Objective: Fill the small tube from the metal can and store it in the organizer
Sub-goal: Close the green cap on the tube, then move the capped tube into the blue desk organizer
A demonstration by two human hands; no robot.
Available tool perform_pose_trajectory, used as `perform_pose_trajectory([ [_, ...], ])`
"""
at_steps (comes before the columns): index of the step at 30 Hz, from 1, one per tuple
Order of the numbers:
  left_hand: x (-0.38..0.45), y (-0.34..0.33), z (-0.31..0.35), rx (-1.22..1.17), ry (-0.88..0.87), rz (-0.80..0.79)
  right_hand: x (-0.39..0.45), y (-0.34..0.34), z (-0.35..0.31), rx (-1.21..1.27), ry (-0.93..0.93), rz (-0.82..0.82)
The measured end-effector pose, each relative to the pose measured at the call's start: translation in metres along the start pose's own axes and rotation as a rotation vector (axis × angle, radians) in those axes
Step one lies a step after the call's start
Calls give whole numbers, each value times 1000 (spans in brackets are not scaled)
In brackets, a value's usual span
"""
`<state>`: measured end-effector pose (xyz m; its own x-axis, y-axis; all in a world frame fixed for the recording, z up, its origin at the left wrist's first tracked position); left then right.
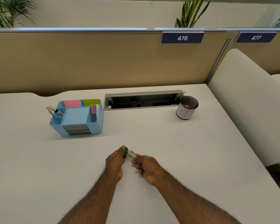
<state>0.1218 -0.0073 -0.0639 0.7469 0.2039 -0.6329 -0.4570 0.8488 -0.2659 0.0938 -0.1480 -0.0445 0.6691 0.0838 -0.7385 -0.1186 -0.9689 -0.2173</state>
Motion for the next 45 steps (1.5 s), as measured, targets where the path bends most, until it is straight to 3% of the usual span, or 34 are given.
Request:
perform_pose_trajectory([
  [18, -6, 2, -2, 70, -18, -8, 0, -8, -5, -80, 86, 25],
  [31, -16, 1, 7, 50, -19, -46, -9, -12, -12, -516, 445, 249],
  [40, -27, -28, 30, 545, -194, -292, -1, -25, -35, -828, 394, 88],
  [42, -27, -27, 42, 619, -230, -244, 1, -28, -53, -889, 419, 89],
  [45, -19, 14, 105, 820, -489, 70, 4, -73, -94, -1003, 529, 76],
])
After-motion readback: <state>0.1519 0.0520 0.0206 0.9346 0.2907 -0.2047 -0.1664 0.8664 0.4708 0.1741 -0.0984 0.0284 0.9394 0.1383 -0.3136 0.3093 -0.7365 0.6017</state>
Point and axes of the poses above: each hand's wrist, its own x-axis towards the middle knuckle, its own y-axis out of the back of the hand, z = x × y, the point moved 6 cm from there along x, towards the middle knuckle, and after that the axes turned 3 degrees about -z, right-handed, at the moved point
